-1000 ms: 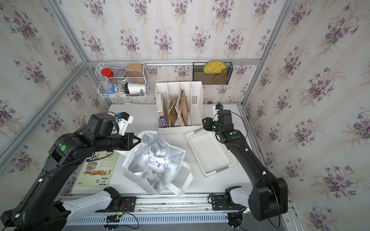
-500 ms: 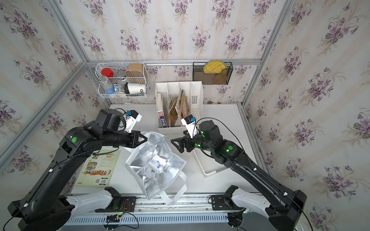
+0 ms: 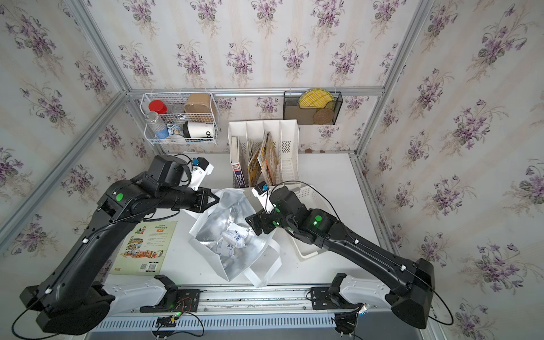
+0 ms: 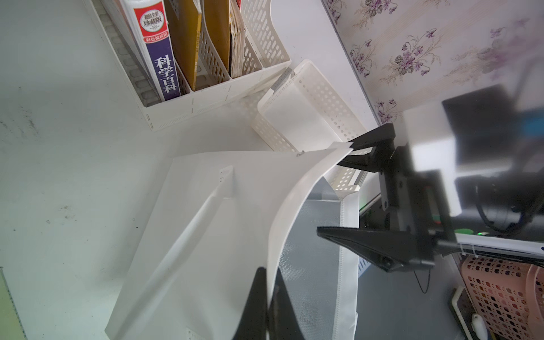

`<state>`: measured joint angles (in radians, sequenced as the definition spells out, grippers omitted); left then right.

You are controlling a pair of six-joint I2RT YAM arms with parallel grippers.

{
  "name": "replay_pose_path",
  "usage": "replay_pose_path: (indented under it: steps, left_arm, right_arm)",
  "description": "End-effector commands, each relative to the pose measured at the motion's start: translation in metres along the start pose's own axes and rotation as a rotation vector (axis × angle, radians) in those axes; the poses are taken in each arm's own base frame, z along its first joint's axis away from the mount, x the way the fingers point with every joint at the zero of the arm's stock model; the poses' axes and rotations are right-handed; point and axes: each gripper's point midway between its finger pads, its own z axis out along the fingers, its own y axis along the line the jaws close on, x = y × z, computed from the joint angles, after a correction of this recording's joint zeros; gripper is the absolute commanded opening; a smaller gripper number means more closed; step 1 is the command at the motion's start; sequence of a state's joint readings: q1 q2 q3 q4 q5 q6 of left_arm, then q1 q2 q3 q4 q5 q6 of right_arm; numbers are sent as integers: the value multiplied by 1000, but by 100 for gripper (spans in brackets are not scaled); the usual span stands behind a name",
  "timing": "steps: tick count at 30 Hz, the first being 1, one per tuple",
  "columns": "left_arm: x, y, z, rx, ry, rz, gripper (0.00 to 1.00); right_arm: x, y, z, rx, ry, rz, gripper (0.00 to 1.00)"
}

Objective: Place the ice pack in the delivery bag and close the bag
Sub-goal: Adjust the delivery bag at the center of the board.

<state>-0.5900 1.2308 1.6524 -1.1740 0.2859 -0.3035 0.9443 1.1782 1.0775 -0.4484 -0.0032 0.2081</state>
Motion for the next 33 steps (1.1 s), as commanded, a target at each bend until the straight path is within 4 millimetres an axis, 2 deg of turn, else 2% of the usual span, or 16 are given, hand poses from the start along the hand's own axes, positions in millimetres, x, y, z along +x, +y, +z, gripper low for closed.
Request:
replay_pose_path:
  steps: [1, 2, 3, 5, 7, 8, 11, 13, 15, 19, 22, 23, 26, 28, 30, 33]
  left_arm:
    - [-13, 1, 0, -3, -52, 37, 0]
    - [-12, 3, 2, -8, -48, 37, 0]
    - [-12, 5, 3, -14, -46, 36, 0]
    - [-14, 13, 5, -36, -49, 24, 0]
    - [-17, 21, 5, -61, -60, 4, 0]
    - [-19, 24, 4, -69, -69, 2, 0]
    - [-26, 30, 2, -90, -94, 4, 0]
    - [-27, 35, 4, -111, -95, 11, 0]
    - [-26, 42, 10, -136, -82, 14, 0]
    - [-32, 41, 18, -126, -67, 29, 0]
    - [-37, 34, 23, -90, -49, 39, 0]
    - [-38, 32, 24, -76, -45, 44, 8]
    - [-43, 25, 19, -54, -56, 68, 51]
    - [-47, 18, 9, -36, -91, 81, 69]
    - [-49, 10, -3, -9, -126, 89, 76]
    - [-50, 0, -20, 26, -173, 85, 80]
  right_arm:
    - [7, -18, 8, 103, 27, 21, 84]
    - [8, -16, 11, 97, 40, 23, 79]
    - [8, -14, 13, 86, 48, 28, 69]
    - [3, -9, 12, 69, 54, 44, 37]
    - [-11, 0, 0, 55, 25, 90, 9]
    - [-19, 6, -8, 40, 5, 116, 0]
    - [-37, 33, -35, -50, -66, 204, 0]
    - [-35, 46, -44, -90, -63, 289, 0]
    - [-22, 56, -43, -100, -29, 350, 0]
    - [-9, 54, -36, -48, -6, 413, 0]
    - [-14, 48, -38, -20, -37, 474, 0]
    - [-16, 44, -40, -7, -56, 494, 0]
    - [-23, 32, -49, 41, -117, 548, 0]
    - [-25, 26, -52, 60, -144, 568, 0]
    - [-27, 22, -54, 82, -159, 585, 0]
    - [-30, 18, -55, 106, -172, 609, 0]
